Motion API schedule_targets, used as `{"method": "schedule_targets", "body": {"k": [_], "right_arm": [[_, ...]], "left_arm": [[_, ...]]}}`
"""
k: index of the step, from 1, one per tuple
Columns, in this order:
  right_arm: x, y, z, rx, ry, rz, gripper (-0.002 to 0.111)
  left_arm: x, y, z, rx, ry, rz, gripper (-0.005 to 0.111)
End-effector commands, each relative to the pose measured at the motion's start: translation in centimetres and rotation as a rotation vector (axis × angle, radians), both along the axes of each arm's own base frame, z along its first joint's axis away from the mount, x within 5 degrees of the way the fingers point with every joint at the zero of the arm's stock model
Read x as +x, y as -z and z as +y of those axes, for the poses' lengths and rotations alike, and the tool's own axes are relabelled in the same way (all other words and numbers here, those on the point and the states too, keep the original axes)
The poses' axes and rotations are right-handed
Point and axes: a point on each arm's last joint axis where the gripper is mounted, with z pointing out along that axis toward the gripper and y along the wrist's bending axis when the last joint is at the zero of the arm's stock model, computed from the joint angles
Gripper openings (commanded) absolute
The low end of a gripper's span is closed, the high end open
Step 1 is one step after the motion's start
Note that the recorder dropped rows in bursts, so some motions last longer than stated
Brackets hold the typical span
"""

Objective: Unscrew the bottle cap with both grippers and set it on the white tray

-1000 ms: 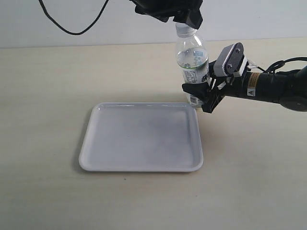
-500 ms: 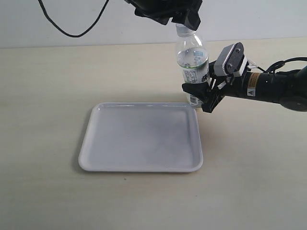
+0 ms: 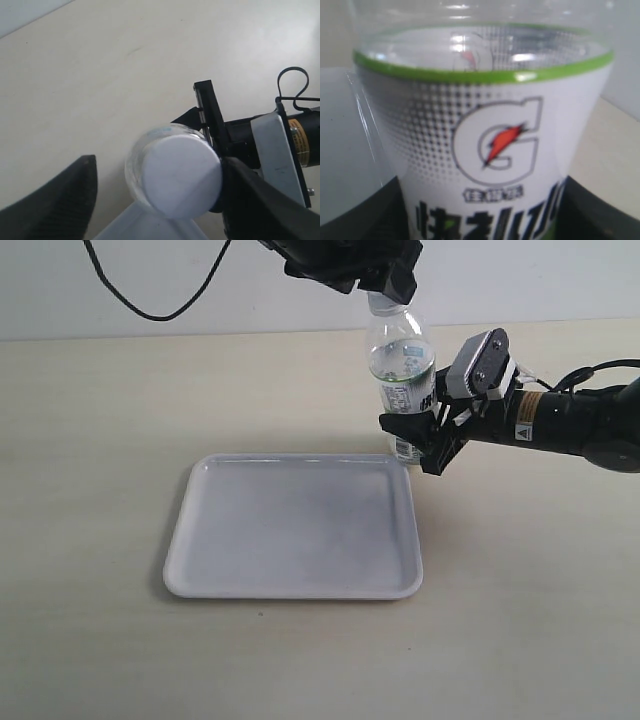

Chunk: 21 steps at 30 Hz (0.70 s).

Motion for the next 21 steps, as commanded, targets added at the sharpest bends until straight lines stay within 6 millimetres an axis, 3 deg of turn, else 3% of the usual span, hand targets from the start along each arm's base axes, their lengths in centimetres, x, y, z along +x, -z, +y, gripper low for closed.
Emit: {"method": "schedule_targets", "body": {"k": [1, 4, 10, 13, 17, 21], "right_arm": [[0.05, -0.54, 0.24, 0.045, -0.011, -0.029, 0.000], [0.05, -0.54, 0.24, 0.045, -0.011, -0.029, 0.000], [0.04, -0.56, 0.25, 0.048, -0.012, -0.029, 0.000], [0.04, -0.58, 0.26, 0.050, -0.013, -0.030, 0.000], [0.04, -0.58, 0.26, 0.050, -0.013, -0.030, 0.000], [0.04, -0.58, 0.26, 0.050, -0.013, -0.030, 0.000]], "left_arm": [[0.10, -0.04, -0.05, -0.014, -0.009, -0.001, 0.051], [0.05, -0.06, -0.10, -0.021, -0.009, 0.007, 0.045], [0.00, -0.08, -0.16, -0.039, -0.028, 0.032, 0.045], [-0.08, -0.02, -0.13, -0.034, -0.025, 0.041, 0.032], [-0.16, 0.03, -0.13, -0.051, -0.063, 0.087, 0.000], [-0.21, 0.11, -0.14, -0.047, -0.091, 0.103, 0.000]]}}
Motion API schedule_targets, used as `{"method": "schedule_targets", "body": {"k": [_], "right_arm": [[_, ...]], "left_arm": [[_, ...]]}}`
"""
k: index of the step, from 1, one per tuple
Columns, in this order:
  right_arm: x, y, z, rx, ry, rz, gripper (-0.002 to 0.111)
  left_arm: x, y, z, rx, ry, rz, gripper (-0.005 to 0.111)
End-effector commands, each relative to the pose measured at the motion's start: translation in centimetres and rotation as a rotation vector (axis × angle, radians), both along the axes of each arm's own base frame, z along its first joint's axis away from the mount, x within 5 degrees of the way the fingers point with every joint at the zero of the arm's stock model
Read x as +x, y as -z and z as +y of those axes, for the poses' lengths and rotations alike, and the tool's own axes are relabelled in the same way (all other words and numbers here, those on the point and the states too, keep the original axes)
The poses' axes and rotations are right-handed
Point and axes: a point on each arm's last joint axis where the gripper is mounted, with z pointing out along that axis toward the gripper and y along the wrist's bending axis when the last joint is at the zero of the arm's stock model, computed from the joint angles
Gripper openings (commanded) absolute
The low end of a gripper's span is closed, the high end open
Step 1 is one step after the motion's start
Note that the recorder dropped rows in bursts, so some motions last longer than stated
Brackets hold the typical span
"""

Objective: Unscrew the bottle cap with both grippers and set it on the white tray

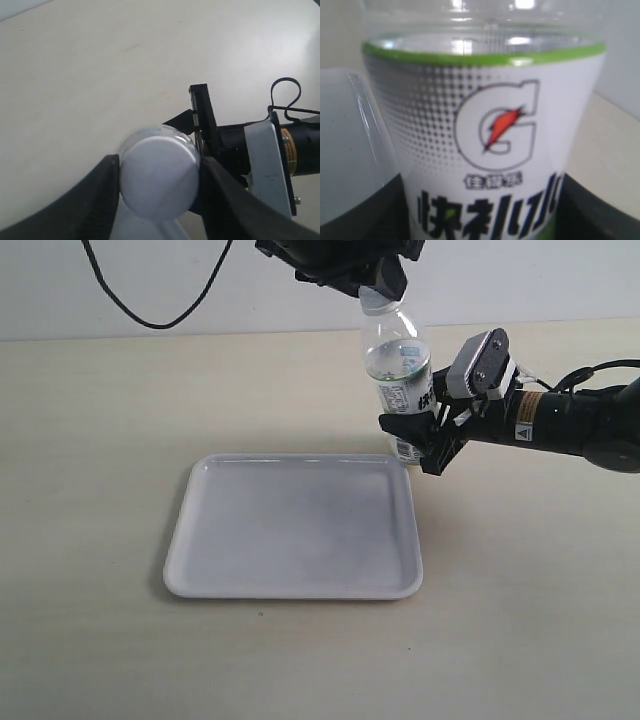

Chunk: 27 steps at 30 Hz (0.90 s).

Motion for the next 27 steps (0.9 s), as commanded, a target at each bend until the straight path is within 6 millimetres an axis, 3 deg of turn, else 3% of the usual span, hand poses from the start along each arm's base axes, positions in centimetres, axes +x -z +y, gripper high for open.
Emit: {"method": "schedule_targets", "body": {"k": [1, 5, 11, 17, 27], "right_arm": [[0.1, -0.6, 0.2, 0.047, -0.011, -0.031, 0.000], [0.1, -0.6, 0.2, 0.047, -0.011, -0.031, 0.000], [0.1, -0.6, 0.2, 0.047, -0.011, -0.031, 0.000], [0.0, -0.6, 0.3, 0.051, -0.013, -0.034, 0.000], [0.0, -0.6, 0.3, 0.052, -0.012, -0.032, 0.000]], "left_arm": [[-0.2, 0.2, -0.1, 0.005, -0.047, 0.043, 0.000], [-0.6, 0.6, -0.6, 0.093, -0.163, 0.028, 0.000], [-1.6, -0.1, -1.8, 0.065, -0.228, 0.049, 0.000], [-1.8, -1.5, -1.3, 0.028, -0.395, 0.165, 0.000], [-2.3, -1.2, -0.9, -0.064, -0.699, 0.424, 0.000]]}}
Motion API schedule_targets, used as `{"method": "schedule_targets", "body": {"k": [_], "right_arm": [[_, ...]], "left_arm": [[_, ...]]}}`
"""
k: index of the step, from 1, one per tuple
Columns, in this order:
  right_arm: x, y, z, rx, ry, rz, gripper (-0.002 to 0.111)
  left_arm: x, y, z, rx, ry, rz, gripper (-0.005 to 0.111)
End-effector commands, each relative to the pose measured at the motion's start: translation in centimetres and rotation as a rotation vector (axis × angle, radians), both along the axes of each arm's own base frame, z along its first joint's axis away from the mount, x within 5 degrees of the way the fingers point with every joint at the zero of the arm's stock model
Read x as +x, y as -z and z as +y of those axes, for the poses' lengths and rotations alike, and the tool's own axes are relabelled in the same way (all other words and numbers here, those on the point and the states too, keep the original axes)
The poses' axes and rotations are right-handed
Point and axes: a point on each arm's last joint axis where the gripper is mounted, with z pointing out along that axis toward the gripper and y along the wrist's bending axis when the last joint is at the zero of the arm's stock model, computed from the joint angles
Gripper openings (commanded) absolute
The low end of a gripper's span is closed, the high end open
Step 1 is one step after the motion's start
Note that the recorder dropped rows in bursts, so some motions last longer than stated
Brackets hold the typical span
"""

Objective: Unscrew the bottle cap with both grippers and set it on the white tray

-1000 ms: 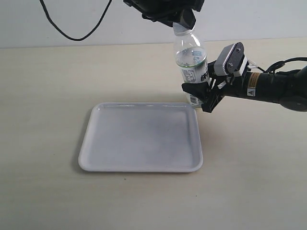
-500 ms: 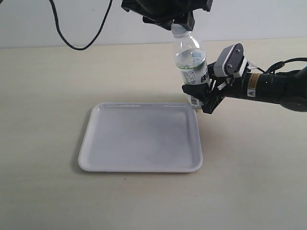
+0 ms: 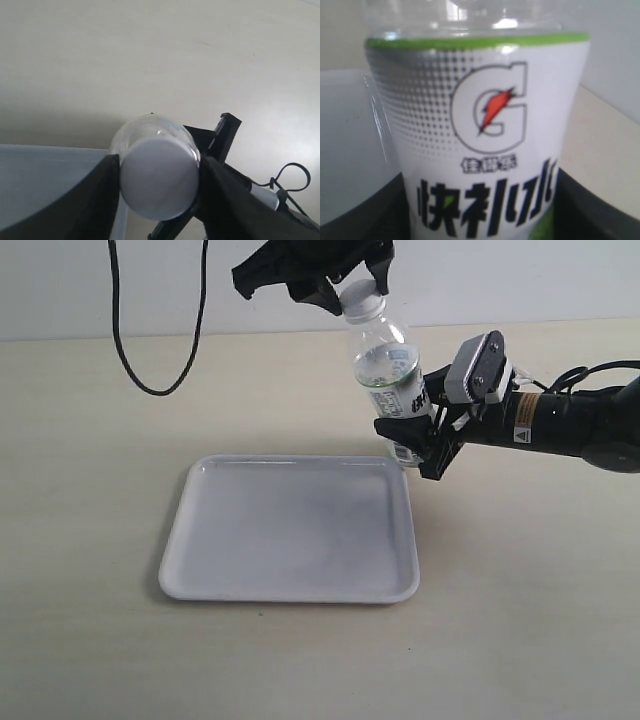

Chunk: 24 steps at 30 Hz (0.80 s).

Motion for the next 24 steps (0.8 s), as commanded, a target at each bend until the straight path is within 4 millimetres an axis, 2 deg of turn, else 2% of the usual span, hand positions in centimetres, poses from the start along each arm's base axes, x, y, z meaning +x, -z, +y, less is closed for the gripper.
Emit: {"method": "schedule_targets", "body": {"k": [1, 6, 10, 13, 16, 19, 22, 24], "right_arm": [[0.29, -0.56, 0.00, 0.051, 0.031, -0.012, 0.000], [0.29, -0.56, 0.00, 0.052, 0.032, -0.011, 0.000], [0.27, -0.55, 0.01, 0.052, 0.030, -0.010, 0.000], [0.26, -0.54, 0.02, 0.053, 0.029, -0.008, 0.000], [0.20, -0.51, 0.06, 0.049, 0.021, -0.007, 0.000], [0.20, -0.51, 0.06, 0.049, 0.021, -0.007, 0.000], [0.20, -0.53, 0.07, 0.055, 0.022, -0.003, 0.000], [0.18, -0.64, 0.12, 0.066, 0.017, -0.009, 0.000]], "left_arm": [[-0.40, 0.09, 0.00, -0.024, -0.082, 0.083, 0.000], [-0.45, 0.13, 0.03, -0.044, -0.135, 0.114, 0.000], [-0.34, 0.03, -0.07, -0.047, -0.109, 0.089, 0.000], [-0.31, 0.00, -0.11, -0.047, -0.096, 0.079, 0.008], [-0.32, 0.00, -0.12, -0.047, -0.095, 0.080, 0.028], [-0.30, -0.03, -0.16, -0.041, -0.070, 0.064, 0.056], [-0.09, -0.22, -0.32, -0.003, 0.049, -0.025, 0.091], [0.04, -0.34, -0.43, 0.034, 0.143, -0.093, 0.101]]}}
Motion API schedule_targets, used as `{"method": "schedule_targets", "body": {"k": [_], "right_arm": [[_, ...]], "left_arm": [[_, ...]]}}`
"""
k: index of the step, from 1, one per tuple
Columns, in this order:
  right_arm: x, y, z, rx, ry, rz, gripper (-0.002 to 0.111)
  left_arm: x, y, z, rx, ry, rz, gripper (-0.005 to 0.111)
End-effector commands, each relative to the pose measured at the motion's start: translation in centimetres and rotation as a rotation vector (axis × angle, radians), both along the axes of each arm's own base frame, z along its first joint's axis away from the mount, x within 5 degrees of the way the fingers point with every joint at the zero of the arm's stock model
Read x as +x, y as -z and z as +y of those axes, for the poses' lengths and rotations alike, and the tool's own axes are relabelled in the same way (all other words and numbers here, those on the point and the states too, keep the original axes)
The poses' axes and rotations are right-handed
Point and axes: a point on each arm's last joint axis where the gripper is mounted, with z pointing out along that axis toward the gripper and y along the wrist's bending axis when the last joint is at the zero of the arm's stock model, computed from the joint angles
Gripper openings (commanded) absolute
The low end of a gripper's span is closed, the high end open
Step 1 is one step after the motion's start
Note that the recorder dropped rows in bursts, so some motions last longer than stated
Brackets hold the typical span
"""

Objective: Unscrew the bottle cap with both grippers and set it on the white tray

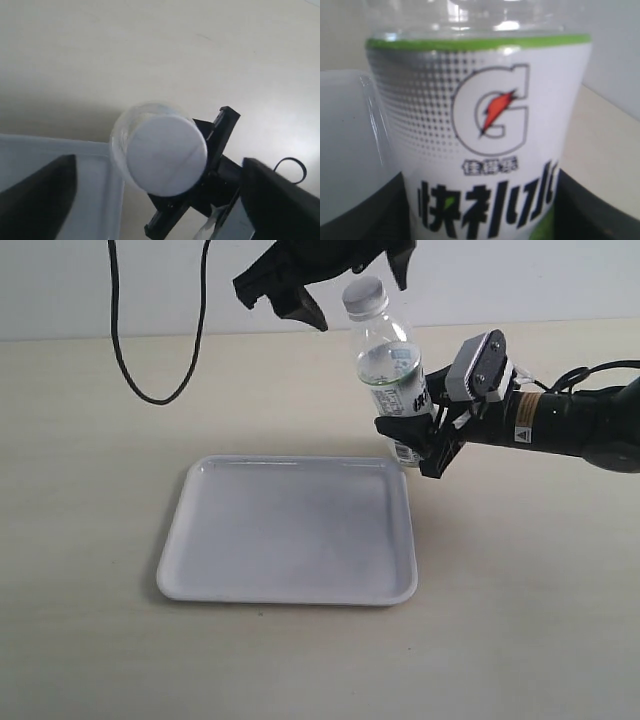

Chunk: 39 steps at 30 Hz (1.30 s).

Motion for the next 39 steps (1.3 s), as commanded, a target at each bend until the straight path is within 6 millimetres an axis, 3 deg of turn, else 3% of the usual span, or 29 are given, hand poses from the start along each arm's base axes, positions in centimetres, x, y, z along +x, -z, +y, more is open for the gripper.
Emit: {"method": "schedule_targets", "body": {"k": [1, 6, 12, 18, 27, 33, 39], "right_arm": [[0.1, -0.7, 0.2, 0.065, 0.006, -0.021, 0.000], [0.0, -0.8, 0.3, 0.069, -0.015, -0.027, 0.000], [0.0, -0.7, 0.3, 0.064, -0.020, -0.025, 0.000], [0.0, -0.7, 0.3, 0.058, -0.020, -0.022, 0.000], [-0.1, -0.6, 0.3, 0.050, -0.022, -0.017, 0.000], [-0.1, -0.6, 0.3, 0.050, -0.022, -0.017, 0.000], [-0.1, -0.6, 0.3, 0.052, -0.024, -0.019, 0.000]], "left_arm": [[0.3, -0.4, -0.4, 0.074, 0.226, -0.169, 0.102], [0.4, -0.5, -0.5, 0.200, 0.472, -0.319, 0.101], [0.6, -0.7, -0.6, 0.281, 0.637, -0.433, 0.101], [0.4, -0.9, -0.7, 0.172, 0.742, -0.446, 0.101], [1.4, -0.6, 1.1, 0.159, 0.809, -0.407, 0.100], [2.0, -0.5, 2.0, 0.150, 0.801, -0.398, 0.081], [2.3, 0.4, 1.8, 0.151, 0.817, -0.390, 0.079]]}}
